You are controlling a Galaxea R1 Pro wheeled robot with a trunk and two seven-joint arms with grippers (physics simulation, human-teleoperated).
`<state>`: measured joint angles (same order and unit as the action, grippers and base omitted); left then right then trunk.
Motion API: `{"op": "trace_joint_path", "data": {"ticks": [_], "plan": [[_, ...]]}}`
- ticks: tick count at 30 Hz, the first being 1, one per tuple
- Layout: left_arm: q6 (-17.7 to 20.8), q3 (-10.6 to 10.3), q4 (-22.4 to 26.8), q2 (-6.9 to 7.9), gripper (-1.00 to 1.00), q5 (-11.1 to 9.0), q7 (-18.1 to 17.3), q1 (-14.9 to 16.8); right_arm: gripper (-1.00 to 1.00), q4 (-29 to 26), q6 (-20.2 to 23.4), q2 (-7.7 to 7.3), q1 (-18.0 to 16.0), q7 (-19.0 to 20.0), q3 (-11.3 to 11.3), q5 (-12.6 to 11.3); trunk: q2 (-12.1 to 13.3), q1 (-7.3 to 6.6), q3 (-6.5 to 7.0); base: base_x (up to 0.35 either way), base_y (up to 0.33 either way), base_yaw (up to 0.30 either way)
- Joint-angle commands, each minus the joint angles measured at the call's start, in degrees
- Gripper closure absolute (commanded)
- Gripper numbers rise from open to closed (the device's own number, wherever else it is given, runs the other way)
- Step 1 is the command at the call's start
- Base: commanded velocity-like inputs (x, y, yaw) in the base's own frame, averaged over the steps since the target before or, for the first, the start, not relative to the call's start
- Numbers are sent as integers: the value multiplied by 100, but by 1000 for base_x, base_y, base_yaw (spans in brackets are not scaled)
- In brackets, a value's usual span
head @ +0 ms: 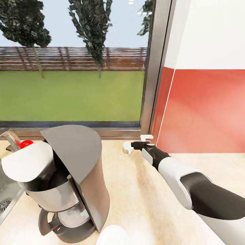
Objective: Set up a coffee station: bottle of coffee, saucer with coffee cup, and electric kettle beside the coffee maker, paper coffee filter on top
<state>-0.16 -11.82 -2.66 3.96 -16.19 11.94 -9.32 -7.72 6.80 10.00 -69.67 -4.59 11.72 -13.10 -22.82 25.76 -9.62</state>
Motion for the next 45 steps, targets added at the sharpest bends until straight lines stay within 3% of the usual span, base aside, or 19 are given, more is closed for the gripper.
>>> {"op": "trace_joint_path", "data": {"ticks": [1, 17, 27, 32, 34, 37, 40, 45], "plan": [[-1, -49, 2, -1, -100, -51, 10, 1, -100, -10, 32, 0, -3, -33, 49, -53, -11, 3, -19, 0, 0, 0], [-1, -49, 2, -1, -100, -51, 10, 1, -100, -10, 32, 0, -3, -33, 49, -53, -11, 3, -161, 0, 0, 54], [-1, -49, 2, -2, -100, -51, 10, -1, -100, -61, 53, 0, -3, -36, 50, -44, -11, 3, -170, 0, 0, 8], [0, -49, 2, -2, -100, -51, 10, 0, -100, -475, 92, 0, -3, -32, 50, -25, -11, 3, -170, 0, 0, 0], [5, -49, 2, -2, -100, -51, 10, 0, -100, -890, 212, 0, -3, -37, 50, -14, -11, 3, -170, 0, 0, 0], [7, -49, 2, -1, -100, -51, 10, -1, -100, -1281, 721, 0, -3, -77, 49, -10, -11, 3, -170, 0, 0, 0], [7, -49, 2, -7, -100, -51, 10, -1, -100, -1684, 1255, -4, -3, -450, 47, -14, -11, 3, -170, 0, 0, 0], [4, -49, 2, -9, -100, -51, 10, 0, -100, -1774, 1374, -6, -3, -804, 57, -17, -11, 3, -170, 0, 0, 0]]}}
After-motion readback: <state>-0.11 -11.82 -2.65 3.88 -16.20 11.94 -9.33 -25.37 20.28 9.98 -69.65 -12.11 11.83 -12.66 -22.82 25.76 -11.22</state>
